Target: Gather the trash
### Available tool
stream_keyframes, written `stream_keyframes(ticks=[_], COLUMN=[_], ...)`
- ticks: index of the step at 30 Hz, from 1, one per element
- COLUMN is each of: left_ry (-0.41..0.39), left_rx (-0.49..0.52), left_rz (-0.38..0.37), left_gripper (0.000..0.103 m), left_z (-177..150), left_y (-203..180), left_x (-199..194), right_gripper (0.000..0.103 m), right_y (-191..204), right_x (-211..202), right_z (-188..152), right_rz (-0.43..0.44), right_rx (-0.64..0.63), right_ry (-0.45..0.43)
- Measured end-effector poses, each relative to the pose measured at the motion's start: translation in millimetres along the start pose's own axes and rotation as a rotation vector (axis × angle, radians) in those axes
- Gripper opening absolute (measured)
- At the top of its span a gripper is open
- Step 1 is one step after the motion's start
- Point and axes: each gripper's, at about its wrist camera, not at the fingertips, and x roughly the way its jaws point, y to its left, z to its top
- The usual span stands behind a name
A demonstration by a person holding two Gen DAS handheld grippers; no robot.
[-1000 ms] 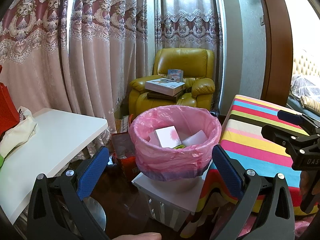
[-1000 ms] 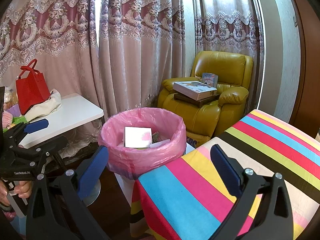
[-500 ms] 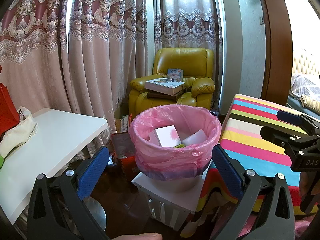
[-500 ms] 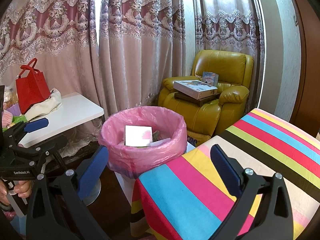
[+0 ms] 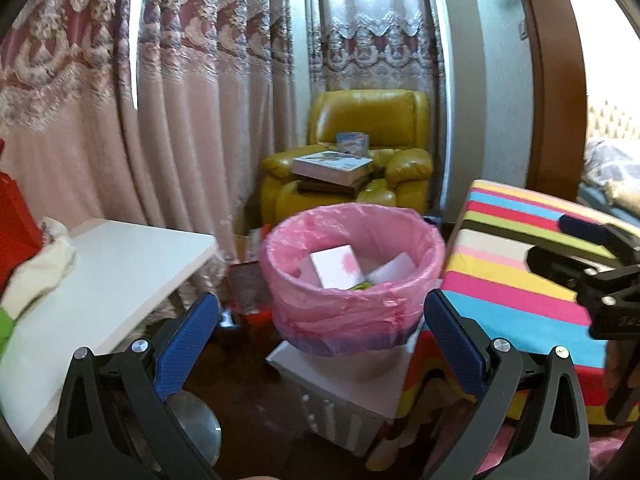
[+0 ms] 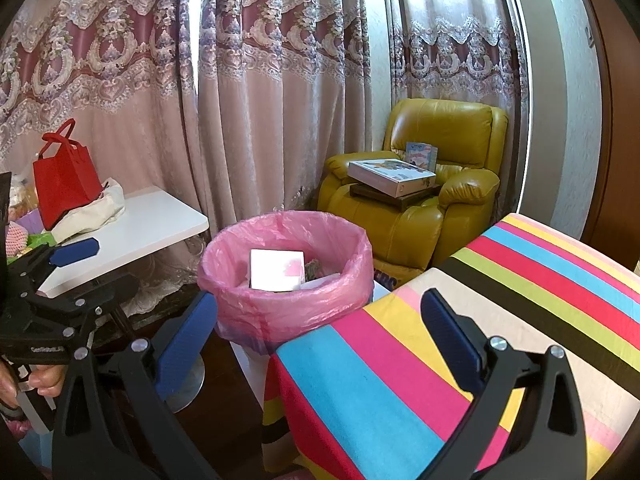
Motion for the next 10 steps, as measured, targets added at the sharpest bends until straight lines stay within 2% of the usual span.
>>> stream_keyframes(ticks=[5, 7, 10], left_ry=[0.024, 0.041, 0.053], left_rx=[0.008, 0.026, 0.067], left_rz=[-0.009, -0.038, -0.083], left_gripper=[0.097, 0.097, 0.097], left_z=[12.7, 17.7, 20.6], left_y=[-15.2, -29.7, -56.3], left_x=[3.0, 5.4, 7.5], right_gripper=[0.099, 0.099, 0.099], right_y=[-16.8, -30.6, -64.7], right_x=[-22.4, -32.8, -60.7], right_z=[-5.2, -7.3, -19.6], right_rz=[-0.037, -0.064, -0.152], right_rx=[0.018, 0.041, 0.1], right_ry=[-0.022, -0.026, -0.019])
